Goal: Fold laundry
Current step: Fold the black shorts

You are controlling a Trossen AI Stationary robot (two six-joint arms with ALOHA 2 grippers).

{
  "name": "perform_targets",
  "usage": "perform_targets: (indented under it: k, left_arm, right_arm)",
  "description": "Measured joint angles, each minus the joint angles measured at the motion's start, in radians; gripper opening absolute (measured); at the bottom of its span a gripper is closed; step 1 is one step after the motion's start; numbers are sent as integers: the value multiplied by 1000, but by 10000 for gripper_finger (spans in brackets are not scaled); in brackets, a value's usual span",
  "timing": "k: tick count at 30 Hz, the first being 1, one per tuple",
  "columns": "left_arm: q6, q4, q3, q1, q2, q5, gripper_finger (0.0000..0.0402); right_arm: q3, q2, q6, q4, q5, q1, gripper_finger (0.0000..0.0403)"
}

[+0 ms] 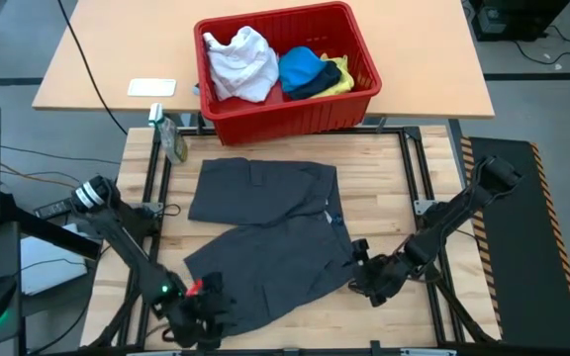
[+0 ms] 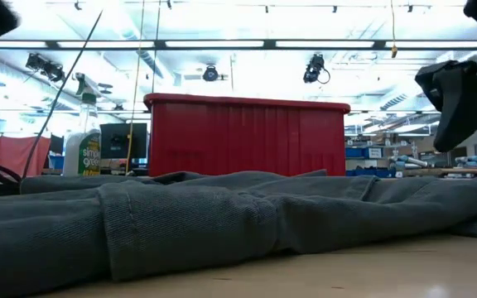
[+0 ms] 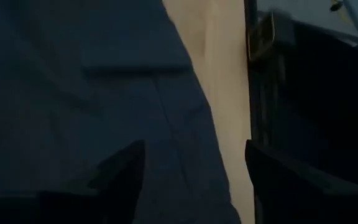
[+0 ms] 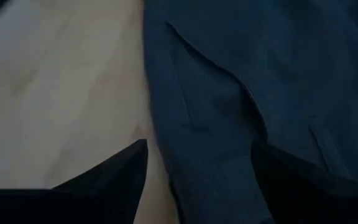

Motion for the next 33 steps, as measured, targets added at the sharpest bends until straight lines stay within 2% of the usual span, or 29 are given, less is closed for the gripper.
perform_targets:
  k: [4,8,12,20,23,26,31,33]
  left_arm:
    - [-1,38,56,-45,119,26,275]
    - [58,-110,195,-55,230,38,275]
    - [63,-334,309,-53,324,37,275]
    - [26,-362,338,-57,395,137,266]
    - [-2,-411,339,-45,393,141,228]
    - [7,-444,337,-28,387,152,161]
    - [74,-458,335,-12,382,150,35]
    - [82,-468,335,-11,371,155,15]
  right_arm:
    - [0,50,-32,0,48,23,289]
    - [0,81,-41,3,72,25,291]
    - [0,88,-33,15,84,25,293]
    - [0,86,68,25,17,30,286]
    - [-1,95,86,23,26,31,262]
    - [-5,121,84,21,31,31,219]
    - [-3,172,87,29,30,30,107]
    - [2,171,96,25,8,31,48]
